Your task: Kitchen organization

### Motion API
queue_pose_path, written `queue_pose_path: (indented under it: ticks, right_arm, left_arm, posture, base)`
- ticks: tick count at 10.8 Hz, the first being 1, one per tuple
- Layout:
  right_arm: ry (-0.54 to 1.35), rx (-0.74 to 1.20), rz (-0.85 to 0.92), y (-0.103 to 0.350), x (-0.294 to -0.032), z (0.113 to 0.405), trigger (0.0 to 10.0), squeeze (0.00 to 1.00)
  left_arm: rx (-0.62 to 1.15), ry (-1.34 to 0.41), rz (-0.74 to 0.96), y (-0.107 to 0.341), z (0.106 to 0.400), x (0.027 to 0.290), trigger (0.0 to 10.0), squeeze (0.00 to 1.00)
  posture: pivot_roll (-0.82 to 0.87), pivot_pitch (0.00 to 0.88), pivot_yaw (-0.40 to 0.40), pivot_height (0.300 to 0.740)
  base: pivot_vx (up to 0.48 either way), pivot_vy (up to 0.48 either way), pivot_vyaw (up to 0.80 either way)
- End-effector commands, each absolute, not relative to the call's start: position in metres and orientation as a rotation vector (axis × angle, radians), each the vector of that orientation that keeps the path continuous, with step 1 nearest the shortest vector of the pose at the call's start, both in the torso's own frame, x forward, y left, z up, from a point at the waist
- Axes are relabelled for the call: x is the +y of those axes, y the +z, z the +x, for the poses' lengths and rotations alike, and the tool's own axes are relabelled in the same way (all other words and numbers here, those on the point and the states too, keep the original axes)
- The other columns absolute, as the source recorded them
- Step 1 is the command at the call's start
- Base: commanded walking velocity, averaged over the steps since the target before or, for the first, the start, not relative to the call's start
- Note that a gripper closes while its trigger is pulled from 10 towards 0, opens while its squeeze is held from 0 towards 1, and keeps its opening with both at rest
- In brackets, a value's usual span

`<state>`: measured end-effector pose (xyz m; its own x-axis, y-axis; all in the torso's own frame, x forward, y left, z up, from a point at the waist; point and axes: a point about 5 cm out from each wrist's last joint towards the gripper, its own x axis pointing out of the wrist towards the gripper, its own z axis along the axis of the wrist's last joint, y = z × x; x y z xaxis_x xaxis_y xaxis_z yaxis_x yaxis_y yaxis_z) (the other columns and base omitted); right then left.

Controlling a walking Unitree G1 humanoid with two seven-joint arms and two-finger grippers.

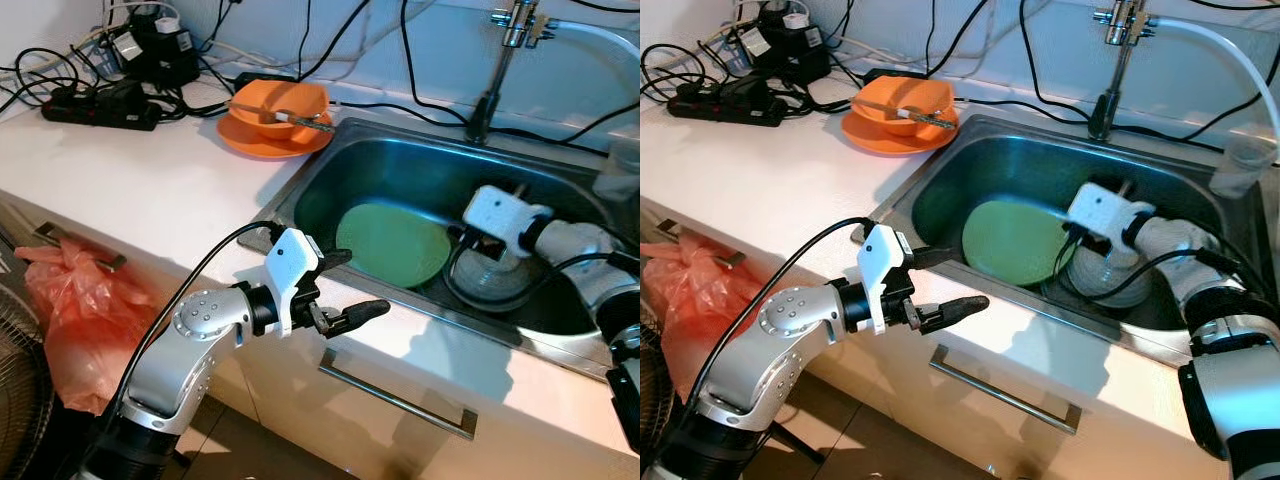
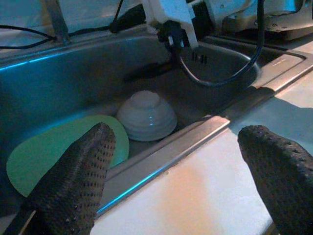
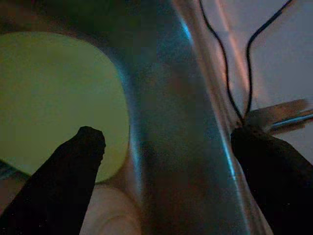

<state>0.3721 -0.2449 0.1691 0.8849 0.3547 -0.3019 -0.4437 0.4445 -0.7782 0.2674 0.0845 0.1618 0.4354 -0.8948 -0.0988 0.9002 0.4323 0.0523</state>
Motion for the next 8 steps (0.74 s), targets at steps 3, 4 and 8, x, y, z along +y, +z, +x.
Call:
queue_pose_path:
  ticks: [3,4,8]
  right_arm:
    - [0.396,-0.074,-0.825,0.198,-0.238,0.379,10.0,1.00]
    - [0.377,-0.109,-0.773,0.199,-0.235,0.378,10.0,1.00]
    - [0.250,-0.220,-0.420,0.201,-0.214,0.365,10.0,1.00]
  left_arm:
    - [0.021,-1.090,0.111,0.169,0.276,0.086,10.0,0.00]
    - [0.014,-1.078,0.112,0.170,0.278,0.086,10.0,0.00]
    - [-0.053,-0.938,0.081,0.175,0.291,0.086,10.0,0.00]
  posture:
    - [-0.01,0.000,0.031,0.740]
    - [-0.01,0.000,0.035,0.740]
    - [-0.04,0.000,0.047,0.740]
  base:
    - [0.000,0.000,0.00]
    - [0.000,0.000,0.00]
    - [0.000,0.000,0.00]
